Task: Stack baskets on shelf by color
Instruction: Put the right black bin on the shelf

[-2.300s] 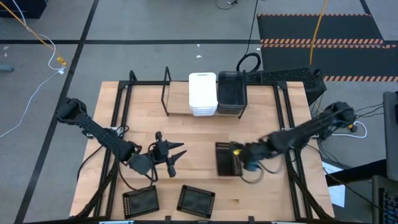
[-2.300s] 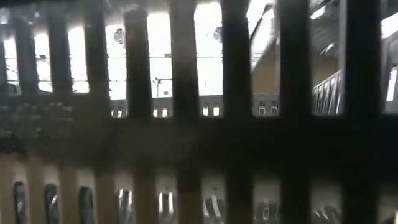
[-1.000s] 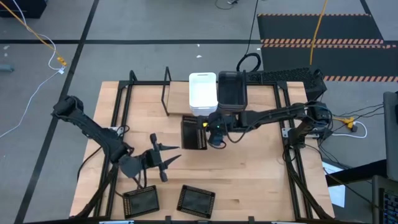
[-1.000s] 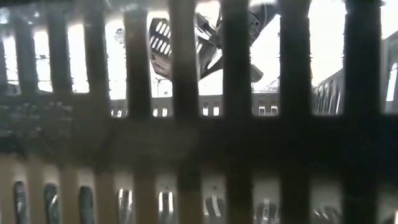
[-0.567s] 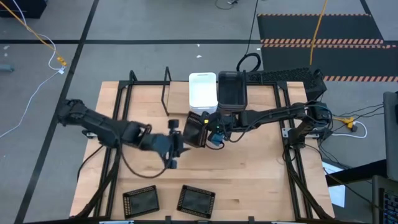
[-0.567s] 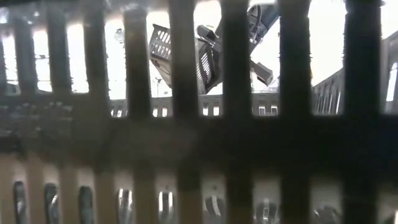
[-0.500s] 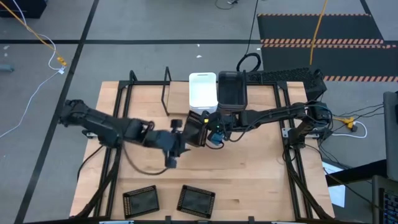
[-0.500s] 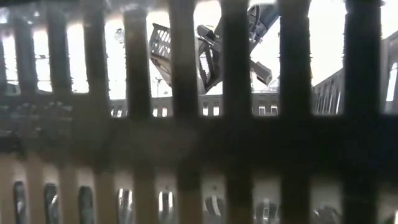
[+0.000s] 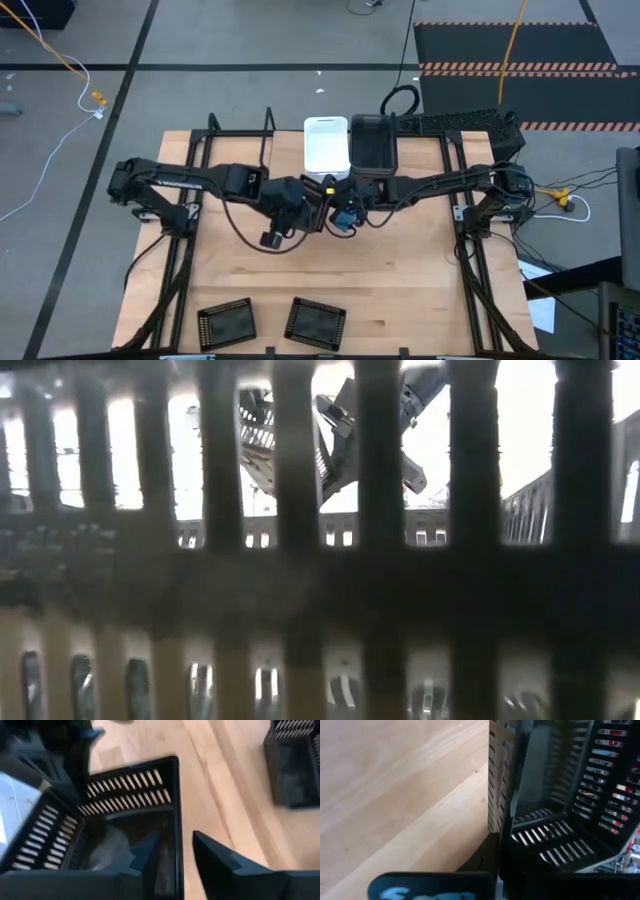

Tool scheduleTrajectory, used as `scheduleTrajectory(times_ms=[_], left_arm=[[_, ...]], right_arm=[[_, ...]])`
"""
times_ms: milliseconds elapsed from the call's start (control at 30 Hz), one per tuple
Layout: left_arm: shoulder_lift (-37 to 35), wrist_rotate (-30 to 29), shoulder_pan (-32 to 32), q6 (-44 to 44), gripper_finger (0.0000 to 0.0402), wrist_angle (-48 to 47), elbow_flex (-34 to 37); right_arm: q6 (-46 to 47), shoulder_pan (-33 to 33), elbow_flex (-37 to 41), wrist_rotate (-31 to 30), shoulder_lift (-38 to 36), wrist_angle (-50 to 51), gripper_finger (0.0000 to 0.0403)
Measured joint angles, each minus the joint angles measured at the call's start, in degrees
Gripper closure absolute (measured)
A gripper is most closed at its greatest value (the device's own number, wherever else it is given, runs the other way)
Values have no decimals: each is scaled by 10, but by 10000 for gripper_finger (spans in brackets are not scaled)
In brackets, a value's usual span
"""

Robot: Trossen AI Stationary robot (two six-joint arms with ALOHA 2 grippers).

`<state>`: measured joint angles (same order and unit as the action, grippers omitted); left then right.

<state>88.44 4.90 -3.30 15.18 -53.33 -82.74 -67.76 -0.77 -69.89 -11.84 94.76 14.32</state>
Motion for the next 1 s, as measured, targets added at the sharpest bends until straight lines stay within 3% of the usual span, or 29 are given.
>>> scheduleTrajectory(times_ms=[200, 300, 533, 600, 800, 900, 933, 1000], left_arm=[[0, 5, 20, 31, 388, -37, 0], [0, 2, 25, 33, 389, -48, 0], [-47, -32, 24, 32, 394, -85, 1], [-72, -36, 24, 28, 396, -90, 1], [-134, -97, 20, 2, 397, -90, 1], [-155, -135, 19, -10, 397, -96, 1], [-160, -189, 20, -28, 397, -117, 2], [-167, -238, 25, -39, 398, -103, 0]], right_arm=[[29, 0, 0, 0, 0, -10, 400], [79, 4, 0, 30, 0, -5, 381], [338, 17, 8, 191, -11, -4, 310], [387, 24, 26, 211, -28, -26, 297], [406, 43, 142, 203, -124, -192, 285], [408, 44, 224, 163, -195, -300, 285], [410, 46, 256, 146, -220, -336, 285], [409, 47, 316, 108, -258, -397, 285]])
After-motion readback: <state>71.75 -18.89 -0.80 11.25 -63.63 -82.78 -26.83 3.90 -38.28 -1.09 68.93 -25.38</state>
